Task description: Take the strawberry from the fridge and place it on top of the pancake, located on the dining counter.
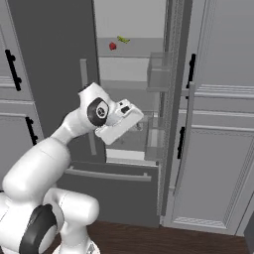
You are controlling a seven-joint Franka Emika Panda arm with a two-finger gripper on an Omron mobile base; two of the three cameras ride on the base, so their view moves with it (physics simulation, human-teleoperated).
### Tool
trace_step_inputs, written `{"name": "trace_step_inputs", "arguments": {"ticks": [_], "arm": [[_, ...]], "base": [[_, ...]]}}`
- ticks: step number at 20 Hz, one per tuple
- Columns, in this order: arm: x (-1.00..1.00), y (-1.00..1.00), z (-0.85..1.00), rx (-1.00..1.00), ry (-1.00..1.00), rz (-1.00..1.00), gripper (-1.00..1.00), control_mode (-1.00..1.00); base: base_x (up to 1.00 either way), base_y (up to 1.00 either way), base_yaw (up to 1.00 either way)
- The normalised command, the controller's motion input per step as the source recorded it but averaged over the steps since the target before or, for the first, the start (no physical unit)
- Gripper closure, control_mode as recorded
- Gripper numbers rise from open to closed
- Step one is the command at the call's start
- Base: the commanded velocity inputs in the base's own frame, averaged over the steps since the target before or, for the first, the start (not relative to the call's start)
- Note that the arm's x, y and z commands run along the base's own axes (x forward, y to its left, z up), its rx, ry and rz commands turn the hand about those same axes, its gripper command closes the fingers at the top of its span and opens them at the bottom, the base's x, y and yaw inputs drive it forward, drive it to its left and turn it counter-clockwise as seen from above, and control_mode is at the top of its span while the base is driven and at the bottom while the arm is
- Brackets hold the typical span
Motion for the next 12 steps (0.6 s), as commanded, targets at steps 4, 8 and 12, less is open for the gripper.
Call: {"name": "trace_step_inputs", "arguments": {"ticks": [4, 8, 12], "arm": [[0.09, 0.89, -0.21, 0.71, -0.19, -0.17, -1.0, -1.0], [0.17, 0.92, -0.05, 0.7, -0.27, -0.21, -1.0, -1.0], [0.29, 0.76, 0.39, 0.33, -0.29, -0.28, -1.0, -1.0]], "base": [[0.0, 0.0, 0.0], [0.0, 0.0, 0.0], [0.0, 0.0, 0.0]]}}
